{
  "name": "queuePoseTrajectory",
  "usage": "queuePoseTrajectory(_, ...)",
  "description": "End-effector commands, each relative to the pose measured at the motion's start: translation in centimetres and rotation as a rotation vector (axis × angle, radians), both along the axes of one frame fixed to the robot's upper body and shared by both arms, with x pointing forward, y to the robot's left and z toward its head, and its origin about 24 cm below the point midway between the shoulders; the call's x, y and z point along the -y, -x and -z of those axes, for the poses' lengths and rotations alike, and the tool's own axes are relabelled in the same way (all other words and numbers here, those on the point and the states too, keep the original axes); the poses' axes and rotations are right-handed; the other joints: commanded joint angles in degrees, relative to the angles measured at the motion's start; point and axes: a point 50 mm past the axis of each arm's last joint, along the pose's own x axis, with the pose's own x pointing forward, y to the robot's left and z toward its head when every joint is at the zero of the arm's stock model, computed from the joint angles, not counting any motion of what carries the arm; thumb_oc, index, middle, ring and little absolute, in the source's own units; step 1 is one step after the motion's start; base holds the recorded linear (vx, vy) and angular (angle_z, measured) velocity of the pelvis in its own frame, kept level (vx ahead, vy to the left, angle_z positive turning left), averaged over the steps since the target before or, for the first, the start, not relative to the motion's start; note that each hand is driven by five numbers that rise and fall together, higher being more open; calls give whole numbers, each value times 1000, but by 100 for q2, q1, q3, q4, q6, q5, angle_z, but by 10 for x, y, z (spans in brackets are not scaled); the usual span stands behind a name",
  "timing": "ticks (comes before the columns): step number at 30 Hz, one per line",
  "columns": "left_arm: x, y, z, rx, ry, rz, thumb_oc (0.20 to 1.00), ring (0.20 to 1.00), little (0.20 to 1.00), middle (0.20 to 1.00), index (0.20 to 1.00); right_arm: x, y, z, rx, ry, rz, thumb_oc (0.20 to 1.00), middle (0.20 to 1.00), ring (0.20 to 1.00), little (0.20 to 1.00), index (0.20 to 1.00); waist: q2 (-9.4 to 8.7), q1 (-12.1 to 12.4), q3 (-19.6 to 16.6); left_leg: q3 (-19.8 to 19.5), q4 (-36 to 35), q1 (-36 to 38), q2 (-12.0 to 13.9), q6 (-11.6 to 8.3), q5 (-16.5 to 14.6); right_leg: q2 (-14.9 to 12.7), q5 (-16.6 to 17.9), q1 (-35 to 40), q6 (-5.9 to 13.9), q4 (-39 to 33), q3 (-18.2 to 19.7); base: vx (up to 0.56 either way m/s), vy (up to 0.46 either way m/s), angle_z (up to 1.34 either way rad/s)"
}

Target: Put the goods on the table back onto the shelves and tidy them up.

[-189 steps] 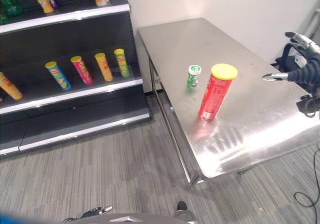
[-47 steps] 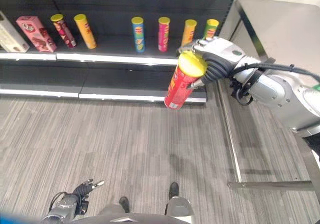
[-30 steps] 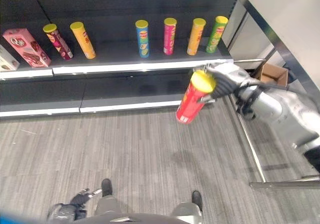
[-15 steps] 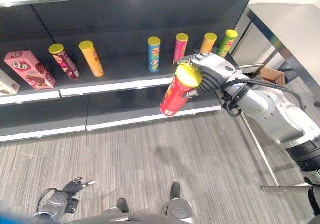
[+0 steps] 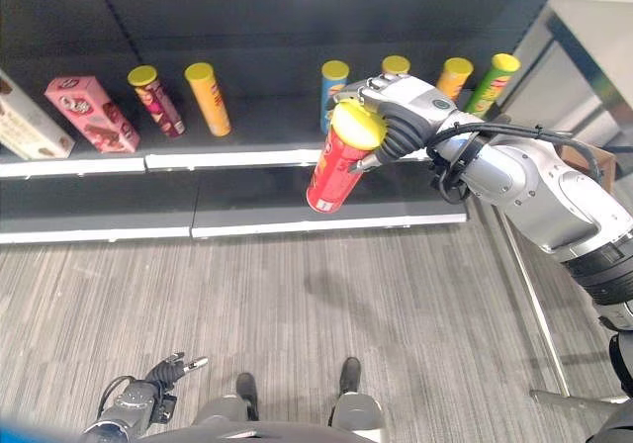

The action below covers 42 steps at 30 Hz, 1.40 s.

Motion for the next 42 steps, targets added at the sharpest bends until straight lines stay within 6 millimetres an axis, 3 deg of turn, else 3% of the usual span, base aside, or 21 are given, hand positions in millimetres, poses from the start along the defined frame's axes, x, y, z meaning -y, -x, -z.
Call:
queuePoseTrajectory(1, -7, 7, 0, -15, -35, 15, 1000, 1000, 1000, 1000, 1000, -8, 6, -3, 14, -45, -55, 200, 200, 200, 200, 200, -86, 57, -292, -117, -845, 212, 138, 12, -183, 209, -337, -120, 113, 134, 152, 271, 187, 1)
queuePoseTrajectory(3, -7, 9, 1, -20, -36, 10, 1000, 1000, 1000, 1000, 1000, -6, 5, -3, 16, -44, -49, 200, 200, 200, 200, 200, -35, 93, -349, -274, -1730, 384, 477, -73, 306, 166, -465, -66, 179, 123, 219, 265, 193, -23)
queuePoseTrajectory(4, -7, 9, 1, -20, -35, 10, 1000, 1000, 1000, 1000, 1000, -6, 5, -3, 16, -44, -49, 200, 200, 200, 200, 200, -35, 95, -344, -270, -1747, 399, 476, -74, 314, 166, -466, -61, 178, 122, 221, 348, 262, -26)
queuePoseTrajectory(5, -4, 9, 2, -23, -34, 11, 1000, 1000, 1000, 1000, 1000, 0, 4, -1, 13, -50, -25, 200, 200, 200, 200, 200, 27, 100, -373, -285, -2269, 217, 797, -177, 718, 72, -617, 59, 255, 99, 262, 229, 175, -21)
queuePoseTrajectory(7, -4, 11, 3, -30, -37, 13, 1000, 1000, 1000, 1000, 1000, 6, 4, 3, 10, -56, 0, 200, 200, 200, 200, 200, 49, 96, -389, -171, -2433, 131, 911, -233, 830, 21, -714, 176, 288, 94, 262, 307, 218, -6)
queuePoseTrajectory(9, -4, 26, 7, -77, -40, 23, 1000, 1000, 1000, 1000, 1000, 13, 5, 9, 5, -45, 34, 200, 200, 200, 200, 200, 287, 70, -588, 21, -2505, 257, 959, -362, 875, -45, -763, 414, 398, 109, 265, 473, 335, -5)
queuePoseTrajectory(10, -4, 26, 7, -77, -42, 25, 1000, 1000, 1000, 1000, 1000, 14, 6, 9, 4, -46, 36, 200, 200, 200, 200, 200, 279, 81, -591, 22, -2505, 262, 956, -363, 872, -48, -763, 420, 401, 105, 264, 530, 419, -18)
queuePoseTrajectory(11, -5, 27, 7, -82, -46, 40, 1000, 1000, 1000, 1000, 1000, 19, 5, 15, 0, -47, 67, 200, 200, 200, 200, 200, 334, 82, -638, 141, -2417, 285, 739, -331, 851, -335, -654, 566, 500, 185, 257, 480, 447, -1)
queuePoseTrajectory(13, -13, 23, 3, -75, -80, 67, 1000, 1000, 1000, 1000, 1000, 11, 3, 21, 0, -43, 50, 200, 200, 200, 200, 200, 313, 154, -593, 343, -2337, 517, 311, -3, 534, -798, -494, 369, 570, 865, 428, 470, 525, 5)
queuePoseTrajectory(15, -16, 20, 1, -63, -91, 61, 1000, 1000, 1000, 1000, 1000, 8, 1, 20, 7, -42, 44, 200, 200, 200, 200, 200, 329, 178, -578, 419, -2366, 557, 204, 97, 489, -891, -409, 151, 579, 1147, 495, 143, 267, -41)
queuePoseTrajectory(16, -22, 15, -2, -48, -110, 65, 1000, 1000, 1000, 1000, 1000, 7, -1, 18, 18, -32, 50, 200, 200, 200, 200, 200, 344, 154, -485, 521, -2436, 747, 8, 255, 374, -1009, -189, -136, 533, 1783, 564, 111, 206, -38)
queuePoseTrajectory(19, -25, 13, -5, -42, -126, 79, 1000, 1000, 1000, 1000, 1000, 9, -2, 18, 25, -35, 59, 200, 200, 200, 200, 200, 368, 73, -428, 540, -2502, 878, -122, 355, 280, -1006, 55, -463, 486, 2352, 703, 150, 204, -13)
queuePoseTrajectory(20, -26, 7, -7, -32, -131, 96, 1000, 1000, 1000, 1000, 1000, 9, -1, 19, 21, -33, 62, 200, 200, 200, 200, 200, 387, -34, -359, 490, -2505, 1006, -155, 364, 169, -810, -21, -733, 426, 2400, 865, 146, 103, -1)
queuePoseTrajectory(21, -26, 7, -7, -31, -131, 96, 1000, 1000, 1000, 1000, 1000, 9, -1, 19, 21, -33, 62, 200, 200, 200, 200, 200, 395, -29, -367, 492, -2505, 990, -145, 363, 180, -798, 0, -742, 420, 2382, 863, 152, 34, 13)
queuePoseTrajectory(25, -25, -1, -10, -5, -129, 94, 1000, 1000, 1000, 1000, 1000, 7, -2, 16, 18, -54, 50, 200, 200, 200, 200, 200, 394, -92, -329, 434, -2505, 1068, -119, 291, 107, -631, -105, -867, 455, 1675, 708, 111, -107, 28)
queuePoseTrajectory(26, -25, -4, -11, 5, -124, 94, 1000, 1000, 1000, 1000, 1000, 10, -1, 14, 19, -40, 56, 200, 200, 200, 200, 200, 282, -143, -258, 258, -2493, 1207, -111, 203, 35, -574, -52, -878, 605, 730, 876, 102, -179, 25)
queuePoseTrajectory(29, -23, -1, -9, -1, -109, 77, 1000, 1000, 1000, 1000, 1000, 14, -3, 16, 7, -40, 79, 200, 200, 200, 200, 200, 139, -73, -311, 204, -2475, 1232, -73, 140, 61, -540, -4, -728, 579, 632, 896, 130, -240, 74)
queuePoseTrajectory(31, -16, 4, -5, -7, -84, 53, 1000, 1000, 1000, 1000, 1000, 16, -4, 14, 4, -47, 86, 200, 200, 200, 200, 200, 112, -24, -449, 145, -2424, 1179, 96, 12, 92, -425, -20, -483, 542, 442, 642, 158, -249, 61)
queuePoseTrajectory(42, -4, 25, 7, -71, -61, 28, 1000, 1000, 1000, 1000, 1000, 7, -15, 26, 28, -94, 102, 200, 200, 200, 200, 200, 327, 74, -420, 61, -2447, 1152, 214, -88, 180, -356, -180, -203, 471, 375, 320, 86, -73, 21)
